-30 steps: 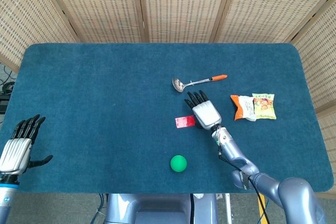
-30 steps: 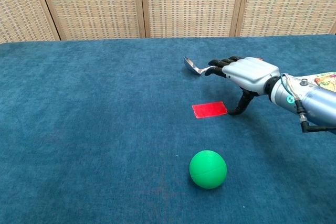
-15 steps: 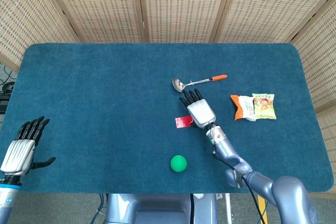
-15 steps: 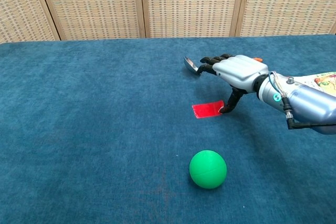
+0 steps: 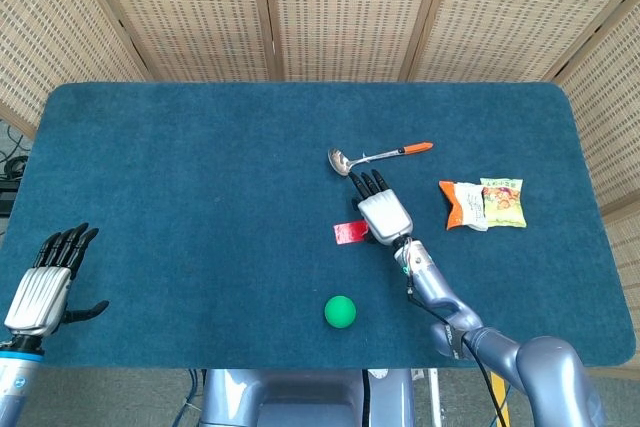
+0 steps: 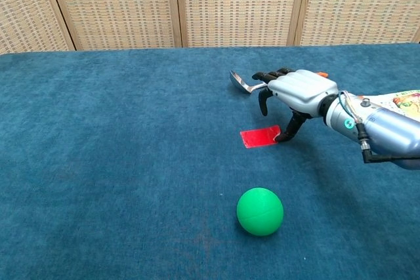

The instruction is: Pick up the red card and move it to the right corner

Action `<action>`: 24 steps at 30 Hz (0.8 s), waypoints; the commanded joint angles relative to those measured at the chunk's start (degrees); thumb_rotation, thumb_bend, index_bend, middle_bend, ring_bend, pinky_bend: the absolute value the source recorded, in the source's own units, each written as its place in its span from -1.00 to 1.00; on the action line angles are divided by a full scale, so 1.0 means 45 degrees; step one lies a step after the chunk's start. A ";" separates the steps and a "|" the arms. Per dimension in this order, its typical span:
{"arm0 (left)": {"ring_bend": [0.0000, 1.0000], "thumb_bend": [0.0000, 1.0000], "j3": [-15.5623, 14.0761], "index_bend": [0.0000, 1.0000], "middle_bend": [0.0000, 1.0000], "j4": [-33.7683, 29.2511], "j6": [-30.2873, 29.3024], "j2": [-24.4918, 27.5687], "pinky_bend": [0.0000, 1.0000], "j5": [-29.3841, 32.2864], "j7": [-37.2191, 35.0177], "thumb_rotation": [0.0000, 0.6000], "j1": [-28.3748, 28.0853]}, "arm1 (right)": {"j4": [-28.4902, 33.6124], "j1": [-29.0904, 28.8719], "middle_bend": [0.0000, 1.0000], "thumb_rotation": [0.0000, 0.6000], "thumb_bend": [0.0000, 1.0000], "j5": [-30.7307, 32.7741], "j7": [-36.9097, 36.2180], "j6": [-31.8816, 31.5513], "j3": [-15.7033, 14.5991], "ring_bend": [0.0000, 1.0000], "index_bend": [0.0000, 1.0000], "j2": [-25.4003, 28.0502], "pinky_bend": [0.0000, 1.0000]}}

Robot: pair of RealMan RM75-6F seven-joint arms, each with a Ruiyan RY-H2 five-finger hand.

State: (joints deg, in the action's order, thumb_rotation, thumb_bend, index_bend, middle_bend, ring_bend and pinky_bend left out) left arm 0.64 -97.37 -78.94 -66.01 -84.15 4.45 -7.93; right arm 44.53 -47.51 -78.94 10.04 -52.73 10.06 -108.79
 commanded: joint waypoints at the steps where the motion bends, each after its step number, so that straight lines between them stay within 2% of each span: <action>1: -1.00 -0.90 -0.0008 -1.00 -1.00 -0.0019 -0.0014 0.0016 -1.00 -0.0017 -0.0017 1.00 0.0005 | 0.0064 0.0021 -1.00 1.00 -0.59 -0.0018 0.0090 -0.0040 -0.0026 -1.00 0.03 0.0050 -1.00; 10: -1.00 -0.90 -0.0032 -1.00 -1.00 -0.0037 -0.0024 0.0048 -1.00 -0.0061 -0.0073 1.00 0.0001 | 0.0391 0.0067 -1.00 1.00 -0.53 0.0164 0.0537 0.0160 -0.0053 -1.00 0.12 0.0235 -1.00; 24: -1.00 -0.90 -0.0063 -1.00 -1.00 -0.0050 -0.0013 0.0053 -1.00 -0.0099 -0.0105 1.00 -0.0014 | 0.0781 0.0161 -1.00 1.00 -0.50 0.0308 0.0958 0.0130 -0.0054 -1.00 0.13 0.0468 -1.00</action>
State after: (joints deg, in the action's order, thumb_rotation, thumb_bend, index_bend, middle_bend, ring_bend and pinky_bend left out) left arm 0.36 -97.60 -79.01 -65.77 -84.60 3.98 -8.00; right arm 47.87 -46.82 -77.58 14.27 -52.04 9.77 -106.81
